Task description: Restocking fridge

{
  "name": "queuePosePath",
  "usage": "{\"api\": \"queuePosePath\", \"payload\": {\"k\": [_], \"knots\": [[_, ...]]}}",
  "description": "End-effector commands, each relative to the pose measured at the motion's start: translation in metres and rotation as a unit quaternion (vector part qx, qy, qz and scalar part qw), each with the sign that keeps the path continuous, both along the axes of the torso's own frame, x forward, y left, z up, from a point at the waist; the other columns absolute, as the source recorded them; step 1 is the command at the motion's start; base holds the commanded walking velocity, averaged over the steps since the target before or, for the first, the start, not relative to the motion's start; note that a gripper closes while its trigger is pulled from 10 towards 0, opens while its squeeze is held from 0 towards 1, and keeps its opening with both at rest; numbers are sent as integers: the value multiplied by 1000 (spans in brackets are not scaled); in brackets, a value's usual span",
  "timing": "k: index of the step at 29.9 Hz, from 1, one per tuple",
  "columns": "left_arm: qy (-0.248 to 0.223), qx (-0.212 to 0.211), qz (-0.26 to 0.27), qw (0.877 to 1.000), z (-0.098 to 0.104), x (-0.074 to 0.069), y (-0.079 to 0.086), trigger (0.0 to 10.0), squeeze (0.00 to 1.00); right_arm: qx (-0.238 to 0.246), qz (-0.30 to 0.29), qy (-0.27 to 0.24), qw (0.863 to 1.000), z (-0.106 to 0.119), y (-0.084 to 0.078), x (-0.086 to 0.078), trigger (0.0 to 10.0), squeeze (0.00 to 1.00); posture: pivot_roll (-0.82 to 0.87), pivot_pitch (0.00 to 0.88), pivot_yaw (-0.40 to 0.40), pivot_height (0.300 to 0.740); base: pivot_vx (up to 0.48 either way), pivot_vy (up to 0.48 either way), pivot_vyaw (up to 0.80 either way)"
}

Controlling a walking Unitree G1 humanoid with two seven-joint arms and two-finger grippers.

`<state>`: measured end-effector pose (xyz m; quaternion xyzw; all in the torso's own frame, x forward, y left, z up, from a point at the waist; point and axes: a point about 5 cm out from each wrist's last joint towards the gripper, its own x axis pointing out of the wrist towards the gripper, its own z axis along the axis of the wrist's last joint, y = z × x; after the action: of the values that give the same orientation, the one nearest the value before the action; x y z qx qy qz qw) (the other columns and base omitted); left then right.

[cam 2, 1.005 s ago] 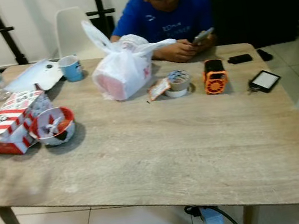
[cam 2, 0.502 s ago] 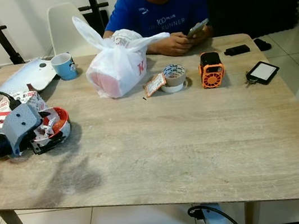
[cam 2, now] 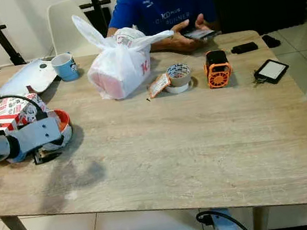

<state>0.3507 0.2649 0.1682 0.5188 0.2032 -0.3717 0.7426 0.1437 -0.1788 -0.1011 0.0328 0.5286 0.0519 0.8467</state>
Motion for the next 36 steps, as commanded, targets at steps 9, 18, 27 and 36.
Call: {"api": "queuePosePath", "payload": {"k": [9,18,27,36], "knots": [[-18,79,42,996,-8,3,17,9765,0,9,-5,10,1000,-3,5,-7,10000,0,-72,68,72,740,0,0,0],[-38,96,48,994,-9,6,18,0,0,8,-4,8,1000,-3,6,-6,10000,0,-78,65,75,740,0,0,0],[-56,100,45,992,-10,8,15,0,0,7,-5,6,1000,-2,6,-4,10000,0,-80,63,75,740,0,0,0],[-41,73,-11,996,-4,9,1,0,0,5,-4,4,1000,-1,6,-2,10000,0,-72,51,72,740,0,0,0]]}}
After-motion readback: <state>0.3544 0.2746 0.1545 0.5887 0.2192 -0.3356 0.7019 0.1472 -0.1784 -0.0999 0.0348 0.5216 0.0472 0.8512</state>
